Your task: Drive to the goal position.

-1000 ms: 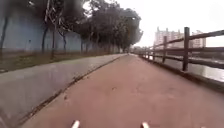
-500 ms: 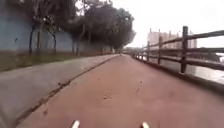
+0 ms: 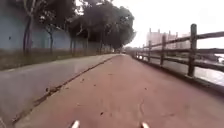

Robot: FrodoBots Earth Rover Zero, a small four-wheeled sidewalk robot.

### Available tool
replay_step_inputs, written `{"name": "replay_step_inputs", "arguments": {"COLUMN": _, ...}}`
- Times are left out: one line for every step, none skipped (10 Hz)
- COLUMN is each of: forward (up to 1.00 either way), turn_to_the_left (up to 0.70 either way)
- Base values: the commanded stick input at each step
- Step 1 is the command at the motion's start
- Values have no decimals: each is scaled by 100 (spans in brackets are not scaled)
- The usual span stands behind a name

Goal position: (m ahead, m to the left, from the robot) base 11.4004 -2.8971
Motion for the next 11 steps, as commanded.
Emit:
{"name": "replay_step_inputs", "arguments": {"forward": 70, "turn_to_the_left": 0}}
{"name": "replay_step_inputs", "arguments": {"forward": 70, "turn_to_the_left": 0}}
{"name": "replay_step_inputs", "arguments": {"forward": 70, "turn_to_the_left": 0}}
{"name": "replay_step_inputs", "arguments": {"forward": 70, "turn_to_the_left": 0}}
{"name": "replay_step_inputs", "arguments": {"forward": 70, "turn_to_the_left": 0}}
{"name": "replay_step_inputs", "arguments": {"forward": 70, "turn_to_the_left": 0}}
{"name": "replay_step_inputs", "arguments": {"forward": 70, "turn_to_the_left": 0}}
{"name": "replay_step_inputs", "arguments": {"forward": 70, "turn_to_the_left": 0}}
{"name": "replay_step_inputs", "arguments": {"forward": 70, "turn_to_the_left": 0}}
{"name": "replay_step_inputs", "arguments": {"forward": 70, "turn_to_the_left": -5}}
{"name": "replay_step_inputs", "arguments": {"forward": 70, "turn_to_the_left": -24}}
